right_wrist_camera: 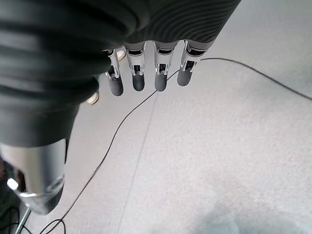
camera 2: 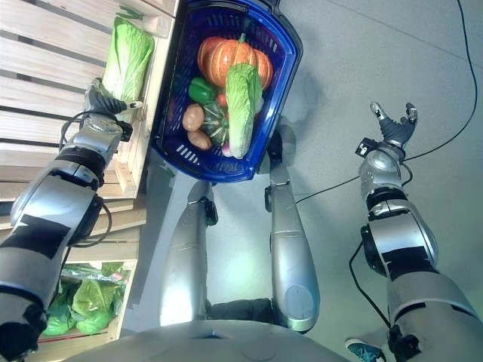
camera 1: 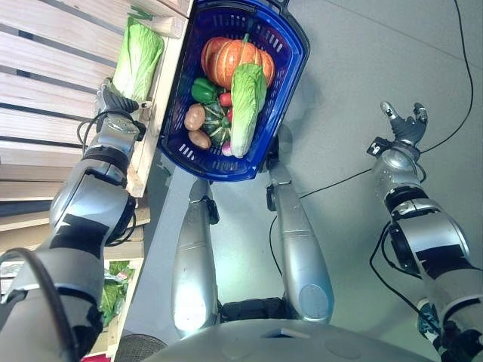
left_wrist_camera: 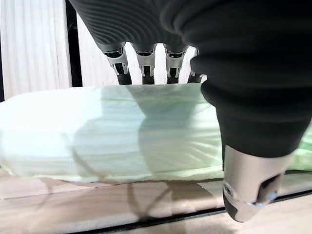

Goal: Pick up fruits and vegetables into the basket

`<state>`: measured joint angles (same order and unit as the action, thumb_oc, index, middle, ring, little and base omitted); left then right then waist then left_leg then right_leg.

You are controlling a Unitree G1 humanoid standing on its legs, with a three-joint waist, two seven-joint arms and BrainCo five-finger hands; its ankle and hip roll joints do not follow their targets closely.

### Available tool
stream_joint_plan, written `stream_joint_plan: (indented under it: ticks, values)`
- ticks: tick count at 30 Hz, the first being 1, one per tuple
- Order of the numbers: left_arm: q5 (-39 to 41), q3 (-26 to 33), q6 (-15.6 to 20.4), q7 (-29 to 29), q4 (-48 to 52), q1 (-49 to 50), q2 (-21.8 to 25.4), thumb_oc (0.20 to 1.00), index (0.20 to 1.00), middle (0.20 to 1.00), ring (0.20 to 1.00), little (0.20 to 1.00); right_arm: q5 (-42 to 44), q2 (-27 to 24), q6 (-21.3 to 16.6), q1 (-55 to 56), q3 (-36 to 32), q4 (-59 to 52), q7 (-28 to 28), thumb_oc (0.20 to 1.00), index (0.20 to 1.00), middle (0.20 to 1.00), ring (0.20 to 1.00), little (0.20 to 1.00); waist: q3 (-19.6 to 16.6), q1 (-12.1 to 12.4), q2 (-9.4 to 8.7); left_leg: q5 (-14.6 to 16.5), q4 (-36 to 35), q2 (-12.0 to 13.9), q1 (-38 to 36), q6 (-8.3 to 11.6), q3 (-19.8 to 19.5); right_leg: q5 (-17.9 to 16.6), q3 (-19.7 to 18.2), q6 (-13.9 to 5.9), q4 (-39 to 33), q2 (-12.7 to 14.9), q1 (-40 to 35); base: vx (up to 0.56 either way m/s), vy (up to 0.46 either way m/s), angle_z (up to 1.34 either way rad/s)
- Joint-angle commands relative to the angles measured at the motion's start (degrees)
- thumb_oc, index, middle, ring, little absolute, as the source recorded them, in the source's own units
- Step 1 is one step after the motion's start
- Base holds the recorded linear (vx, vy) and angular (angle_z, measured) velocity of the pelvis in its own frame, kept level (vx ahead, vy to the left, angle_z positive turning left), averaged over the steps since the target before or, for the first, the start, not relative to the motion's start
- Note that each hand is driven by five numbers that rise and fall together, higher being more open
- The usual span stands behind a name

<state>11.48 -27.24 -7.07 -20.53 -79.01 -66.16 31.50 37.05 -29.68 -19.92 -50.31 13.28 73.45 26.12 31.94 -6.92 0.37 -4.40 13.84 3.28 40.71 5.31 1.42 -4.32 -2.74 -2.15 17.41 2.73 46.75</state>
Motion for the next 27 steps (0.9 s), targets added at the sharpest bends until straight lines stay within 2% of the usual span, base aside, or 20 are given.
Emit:
stream_joint_plan:
  ticks: [1, 24, 25, 26, 27]
  values:
    - [-1.2, 0.6, -4.0, 5.8, -6.6, 3.5, 0.3, 0.206, 0.206, 0.206, 0.206, 0.206, 0.5, -1.1, -1.0, 2.3, -0.2, -0.2, 1.5, 1.0, 1.0, 1.0, 1.0, 1.0, -2.1, -0.3, -0.88, 2.4, 1.3, -2.5, 3.5, -1.25, 1.2, 5.1, 4.4, -1.58, 1.7, -2.2, -0.8, 0.0, 0.003, -0.03]
    - [0.6, 0.4, -1.9, 8.9, -6.1, 4.3, 0.0, 0.2, 0.2, 0.2, 0.2, 0.2, 0.4, 0.2, -1.6, 2.2, 0.0, -0.7, 2.4, 1.0, 1.0, 1.0, 1.0, 1.0, -2.1, 0.1, -0.83, 2.2, 0.8, -2.4, 3.7, -1.0, 1.1, 4.9, 4.5, -1.66, 0.9, -2.1, -0.8, 0.0, -0.001, -0.01]
    - [0.7, 0.4, -1.7, 8.3, -6.0, 4.3, 0.0, 0.288, 0.288, 0.288, 0.288, 0.288, 0.2, 0.3, -1.7, 2.1, 0.0, -0.7, 2.4, 1.0, 1.0, 1.0, 1.0, 1.0, -2.1, 0.1, -0.87, 2.2, 0.8, -2.4, 3.8, -0.97, 1.1, 4.9, 4.5, -1.7, 0.9, -2.1, -0.8, 0.0, 0.0, 0.0]
    - [0.2, 0.5, -1.4, 8.4, -6.0, 4.2, 0.0, 0.793, 0.793, 0.793, 0.793, 0.793, 0.1, 0.4, -1.6, 1.9, 0.1, -0.7, 2.5, 1.0, 1.0, 1.0, 1.0, 1.0, -2.1, 0.2, -0.91, 2.2, 0.8, -2.3, 3.8, -0.92, 1.0, 4.8, 4.5, -1.73, 0.8, -2.1, -0.8, 0.0, 0.0, 0.0]
    - [-0.1, 0.5, -1.5, 8.6, -6.0, 4.1, 0.0, 1.0, 1.0, 1.0, 1.0, 1.0, 0.1, 0.5, -1.6, 1.8, 0.1, -0.7, 2.6, 1.0, 1.0, 1.0, 1.0, 1.0, -2.1, 0.2, -0.96, 2.2, 0.8, -2.3, 3.8, -0.9, 1.1, 4.9, 4.6, -1.72, 0.9, -2.1, -0.7, 0.0, 0.0, 0.0]
